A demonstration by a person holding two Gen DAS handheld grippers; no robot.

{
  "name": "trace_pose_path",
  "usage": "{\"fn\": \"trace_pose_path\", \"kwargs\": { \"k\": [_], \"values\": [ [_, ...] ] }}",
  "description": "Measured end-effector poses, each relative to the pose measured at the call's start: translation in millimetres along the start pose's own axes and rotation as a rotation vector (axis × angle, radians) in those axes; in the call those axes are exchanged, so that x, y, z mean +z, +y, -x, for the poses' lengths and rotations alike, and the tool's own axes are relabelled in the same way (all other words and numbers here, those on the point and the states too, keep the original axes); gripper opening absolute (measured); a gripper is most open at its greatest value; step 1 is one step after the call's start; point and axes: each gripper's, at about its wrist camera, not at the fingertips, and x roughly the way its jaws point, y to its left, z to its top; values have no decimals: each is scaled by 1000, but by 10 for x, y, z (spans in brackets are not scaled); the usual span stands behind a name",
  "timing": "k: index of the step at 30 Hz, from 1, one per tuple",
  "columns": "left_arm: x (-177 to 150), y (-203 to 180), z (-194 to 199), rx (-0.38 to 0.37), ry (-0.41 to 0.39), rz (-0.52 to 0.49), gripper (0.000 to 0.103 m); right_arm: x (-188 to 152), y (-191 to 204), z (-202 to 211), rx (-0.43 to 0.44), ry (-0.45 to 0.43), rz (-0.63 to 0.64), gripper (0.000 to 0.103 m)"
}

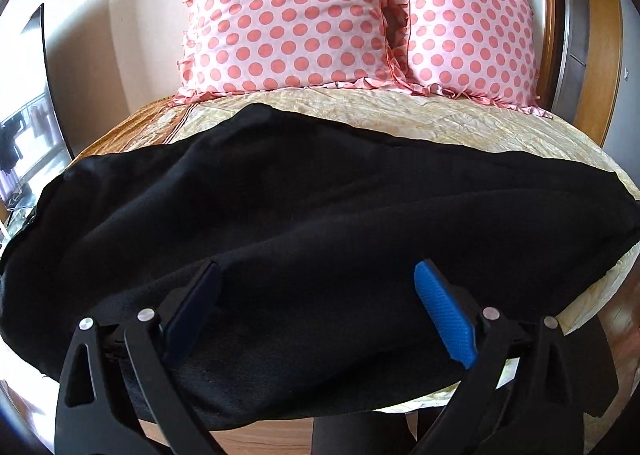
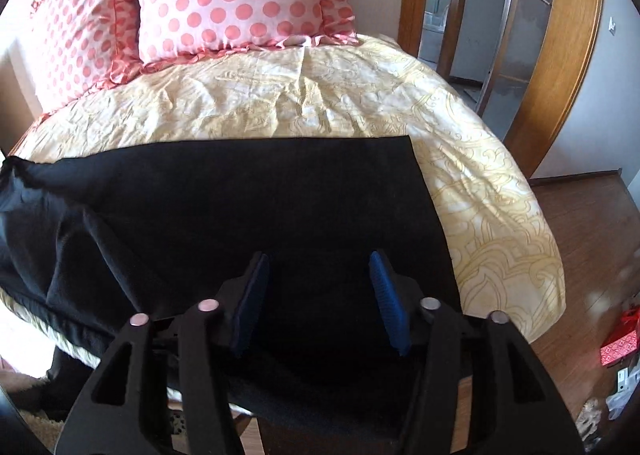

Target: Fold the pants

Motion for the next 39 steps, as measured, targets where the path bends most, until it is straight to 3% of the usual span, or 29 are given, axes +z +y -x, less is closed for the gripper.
{"fn": "trace_pose_path", "kwargs": {
  "k": [6, 9, 13, 19, 24, 27, 30, 31, 32, 34, 39],
  "values": [
    [1, -6, -57, -6, 15, 13, 98, 8, 61, 0, -12, 1, 37, 55],
    [0, -9, -80, -7, 23, 19, 98, 11, 119, 7, 18, 3, 41, 28],
    [13, -17, -101, -11, 29, 24, 99, 59, 177, -9, -1, 7, 29, 17],
    [60, -51, -82, -18, 17, 14, 99, 361, 130, 148, -12, -116, -33, 16],
    [72, -79, -136, 8, 32, 3, 99, 713, 153, 147, -114, -212, -49, 16],
    [56, -62, -181, 13, 45, 12, 100, 810, 183, 36, -159, -244, -68, 16],
    [49, -33, -188, 7, 47, 24, 100, 783, 159, -361, -190, -53, -76, 18],
    [48, -29, -188, 7, 46, 23, 101, 752, 125, -413, -180, -32, -96, 19],
    [44, -26, -192, 6, 46, 20, 101, 723, 62, -387, -172, -47, -140, 24],
    [44, -23, -195, 4, 46, 21, 101, 678, -47, -238, -184, -97, -212, 52],
    [36, -20, -205, 0, 40, 23, 101, 575, -319, 187, -122, -171, -288, 58]
  ]
}}
